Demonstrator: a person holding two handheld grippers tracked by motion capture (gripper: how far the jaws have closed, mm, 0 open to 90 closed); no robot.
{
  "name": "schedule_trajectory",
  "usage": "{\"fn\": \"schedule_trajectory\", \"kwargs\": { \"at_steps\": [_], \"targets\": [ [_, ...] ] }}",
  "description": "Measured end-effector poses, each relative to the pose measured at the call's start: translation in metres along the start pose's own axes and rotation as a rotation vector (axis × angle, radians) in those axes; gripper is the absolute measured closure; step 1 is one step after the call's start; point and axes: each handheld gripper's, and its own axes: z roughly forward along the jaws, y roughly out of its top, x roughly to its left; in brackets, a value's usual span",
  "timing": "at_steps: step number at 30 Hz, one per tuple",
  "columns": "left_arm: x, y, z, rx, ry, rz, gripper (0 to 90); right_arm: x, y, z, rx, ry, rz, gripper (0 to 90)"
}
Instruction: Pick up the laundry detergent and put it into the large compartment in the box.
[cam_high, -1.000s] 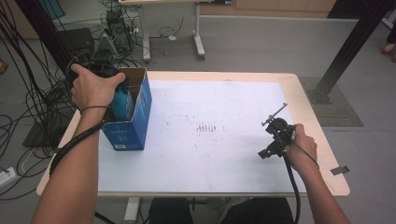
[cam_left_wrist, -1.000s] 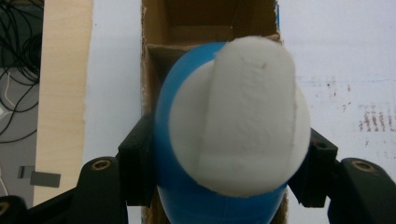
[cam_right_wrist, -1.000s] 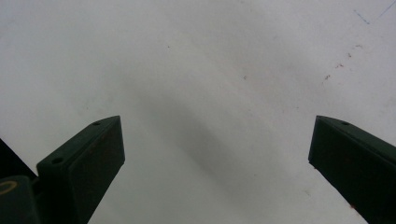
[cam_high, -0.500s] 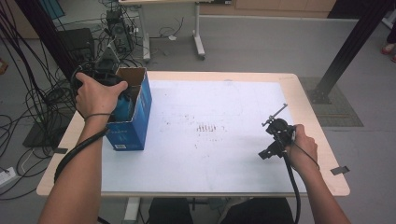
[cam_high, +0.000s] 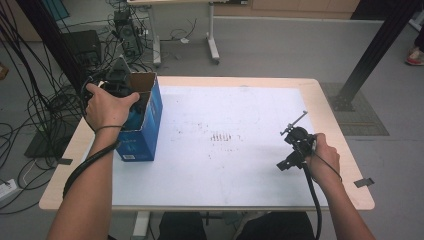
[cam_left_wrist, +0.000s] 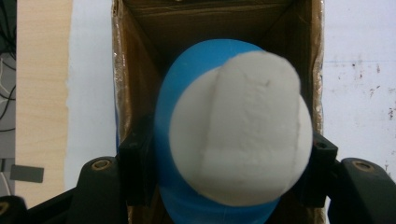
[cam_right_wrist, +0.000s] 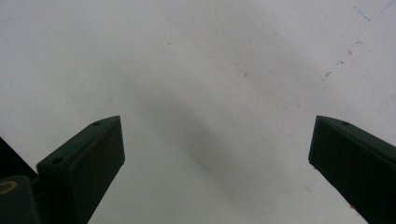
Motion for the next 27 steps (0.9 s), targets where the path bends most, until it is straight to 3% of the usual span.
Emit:
{"fn": "schedule_trajectory", "kwargs": {
  "at_steps": [27],
  "targets": [
    [0.000, -0.006, 0.016, 0.031, 0.021, 0.001, 37.5, -0.001, -0.001, 0.002, 0.002, 0.001, 0.005, 3.3]
  ]
}}
